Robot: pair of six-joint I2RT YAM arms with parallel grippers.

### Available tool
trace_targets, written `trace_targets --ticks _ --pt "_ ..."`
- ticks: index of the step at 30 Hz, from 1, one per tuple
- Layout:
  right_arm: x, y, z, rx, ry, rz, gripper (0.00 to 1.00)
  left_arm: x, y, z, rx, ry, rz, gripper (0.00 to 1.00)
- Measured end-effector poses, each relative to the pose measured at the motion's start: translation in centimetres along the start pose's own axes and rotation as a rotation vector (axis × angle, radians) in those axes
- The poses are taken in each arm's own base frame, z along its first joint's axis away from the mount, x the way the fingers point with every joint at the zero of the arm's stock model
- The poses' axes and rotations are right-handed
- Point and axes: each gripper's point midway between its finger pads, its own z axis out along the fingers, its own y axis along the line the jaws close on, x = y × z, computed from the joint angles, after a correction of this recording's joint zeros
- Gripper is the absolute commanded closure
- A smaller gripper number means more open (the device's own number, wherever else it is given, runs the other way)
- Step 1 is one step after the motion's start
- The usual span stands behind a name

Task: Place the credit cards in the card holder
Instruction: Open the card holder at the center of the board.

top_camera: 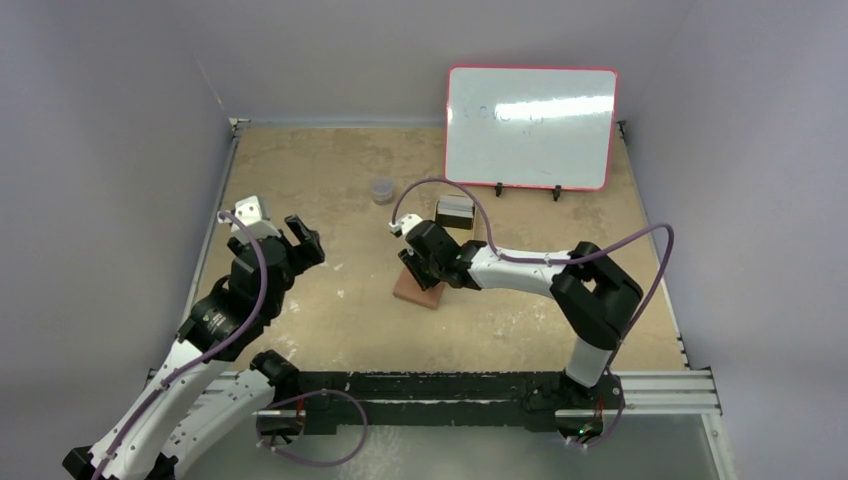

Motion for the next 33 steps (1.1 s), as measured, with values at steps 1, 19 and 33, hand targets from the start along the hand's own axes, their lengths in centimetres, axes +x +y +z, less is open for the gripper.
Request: trace_targets --ticks 1,19,33 --pt "0.3 0.0 0.3 -0.003 0.009 -0.009 0.61 0.0 0.0 0.0 0.0 0.0 0.0 0.23" --pt "0.6 1.1 1.4 -0.064 0.011 -0.041 1.0 -0.1 0.2 -0.1 -0.005 -0.007 -0.01 0.22" --pt "-0.5 2.3 -1.5 -0.089 -0.014 0.255 1.0 0.9 -0.3 0.6 -0.009 0.025 -0.028 0.29"
